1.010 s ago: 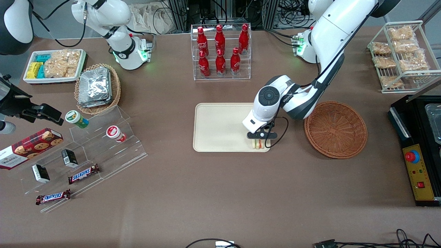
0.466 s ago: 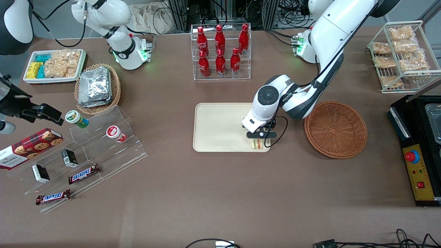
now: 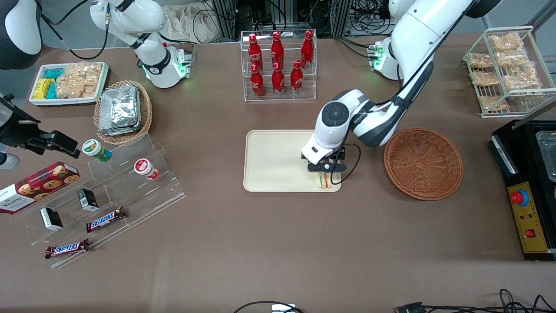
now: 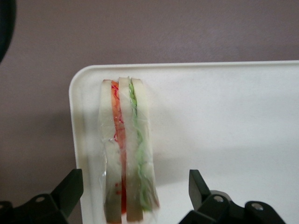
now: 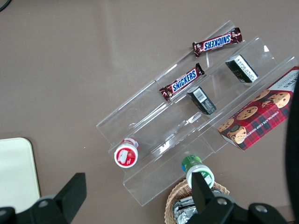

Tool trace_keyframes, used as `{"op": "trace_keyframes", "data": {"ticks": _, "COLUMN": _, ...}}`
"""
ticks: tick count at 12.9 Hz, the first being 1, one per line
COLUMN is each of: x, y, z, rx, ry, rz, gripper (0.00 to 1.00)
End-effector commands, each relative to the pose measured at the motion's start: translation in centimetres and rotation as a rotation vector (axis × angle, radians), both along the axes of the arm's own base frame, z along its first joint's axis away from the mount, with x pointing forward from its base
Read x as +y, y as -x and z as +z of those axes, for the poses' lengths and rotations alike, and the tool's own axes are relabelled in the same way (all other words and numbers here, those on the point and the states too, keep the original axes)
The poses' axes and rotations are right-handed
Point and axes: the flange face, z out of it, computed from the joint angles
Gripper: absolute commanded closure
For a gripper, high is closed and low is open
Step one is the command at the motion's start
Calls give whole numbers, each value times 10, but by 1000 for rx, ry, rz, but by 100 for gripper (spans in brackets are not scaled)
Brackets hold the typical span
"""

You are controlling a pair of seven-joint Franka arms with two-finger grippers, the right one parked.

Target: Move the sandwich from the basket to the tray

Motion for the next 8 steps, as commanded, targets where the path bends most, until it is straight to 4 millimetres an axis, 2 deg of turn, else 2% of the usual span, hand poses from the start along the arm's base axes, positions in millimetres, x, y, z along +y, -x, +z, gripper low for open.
{"op": "trace_keyframes", "data": {"ticks": 1, "x": 22, "y": -3, "z": 86, "rx": -62, "ry": -38, "rz": 11, "gripper": 0}}
{"op": "trace_keyframes", "data": {"ticks": 2, "x": 34, "y": -10, "z": 118, "rx": -40, "ry": -30, "rz": 10, "gripper": 0}}
{"op": "trace_keyframes", "data": {"ticks": 4, "x": 89, "y": -41, "z": 179, "rx": 12, "ry": -16, "rz": 12, "gripper": 0}}
{"op": "trace_keyframes", "data": {"ticks": 5, "x": 120, "y": -56, "z": 202, "rx": 56, "ry": -26, "rz": -1, "gripper": 0}}
{"op": "trace_keyframes", "data": {"ticks": 6, "x": 153, "y": -67, "z": 224, "rx": 66, "ry": -43, "rz": -4, "gripper": 0}}
{"op": "trace_keyframes", "data": {"ticks": 7, "x": 182, "y": -68, "z": 240, "rx": 47, "ry": -52, "rz": 12, "gripper": 0}}
{"op": "trace_keyframes", "data": {"ticks": 8, "x": 222, "y": -69, "z": 242, "rx": 48, "ry": -62, "rz": 47, "gripper": 0}}
